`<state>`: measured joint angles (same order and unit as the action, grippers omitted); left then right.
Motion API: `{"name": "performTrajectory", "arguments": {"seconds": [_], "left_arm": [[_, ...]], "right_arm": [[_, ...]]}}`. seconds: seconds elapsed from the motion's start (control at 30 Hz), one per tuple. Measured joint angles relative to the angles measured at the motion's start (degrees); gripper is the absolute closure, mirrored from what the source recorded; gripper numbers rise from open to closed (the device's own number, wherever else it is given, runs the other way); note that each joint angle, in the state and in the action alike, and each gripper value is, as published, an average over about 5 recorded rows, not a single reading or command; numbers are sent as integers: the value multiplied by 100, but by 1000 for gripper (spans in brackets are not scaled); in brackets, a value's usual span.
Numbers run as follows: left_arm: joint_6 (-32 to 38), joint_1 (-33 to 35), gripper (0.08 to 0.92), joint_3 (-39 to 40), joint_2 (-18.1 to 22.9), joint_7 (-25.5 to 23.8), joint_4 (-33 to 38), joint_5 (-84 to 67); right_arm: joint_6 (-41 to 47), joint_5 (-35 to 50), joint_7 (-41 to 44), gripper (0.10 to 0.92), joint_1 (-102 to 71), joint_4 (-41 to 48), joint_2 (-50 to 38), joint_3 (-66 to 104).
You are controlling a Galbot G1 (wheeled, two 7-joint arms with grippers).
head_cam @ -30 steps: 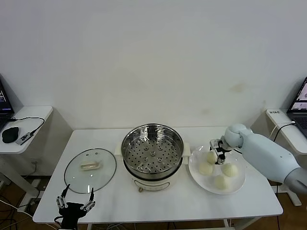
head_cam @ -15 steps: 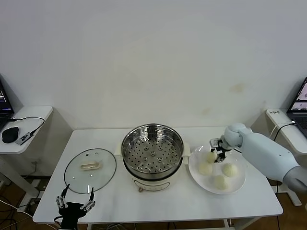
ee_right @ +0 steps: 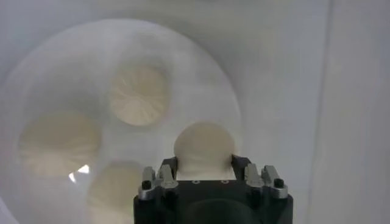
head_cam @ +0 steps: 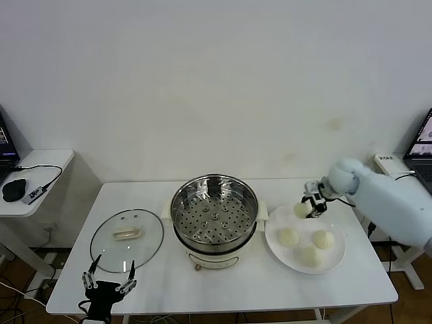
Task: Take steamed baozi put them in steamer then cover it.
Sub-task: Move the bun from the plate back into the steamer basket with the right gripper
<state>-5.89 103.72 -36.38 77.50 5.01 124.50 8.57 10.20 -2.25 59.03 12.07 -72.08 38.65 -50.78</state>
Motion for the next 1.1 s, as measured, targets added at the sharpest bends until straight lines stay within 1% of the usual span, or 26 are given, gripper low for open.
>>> {"name": "performTrajectory", "arguments": {"seconds": [0.27, 0.6, 0.9, 1.1], "left_arm": [[-23, -44, 177, 21, -40, -24, 39, -18], [-143, -159, 177, -42, -88, -44, 42, -283], [-282, -228, 177, -96, -2, 58, 111, -889], [-317, -234, 177, -158, 57, 66, 183, -1058]], "right_arm": [[31, 837, -74, 446, 1249, -501, 6, -829], [-173, 1578, -362, 447, 2299, -708, 731, -1653], [-705, 1773, -517, 448, 2547, -650, 1675, -2192], [-1192, 1570, -576, 448, 2504, -349, 2326, -2422]]}}
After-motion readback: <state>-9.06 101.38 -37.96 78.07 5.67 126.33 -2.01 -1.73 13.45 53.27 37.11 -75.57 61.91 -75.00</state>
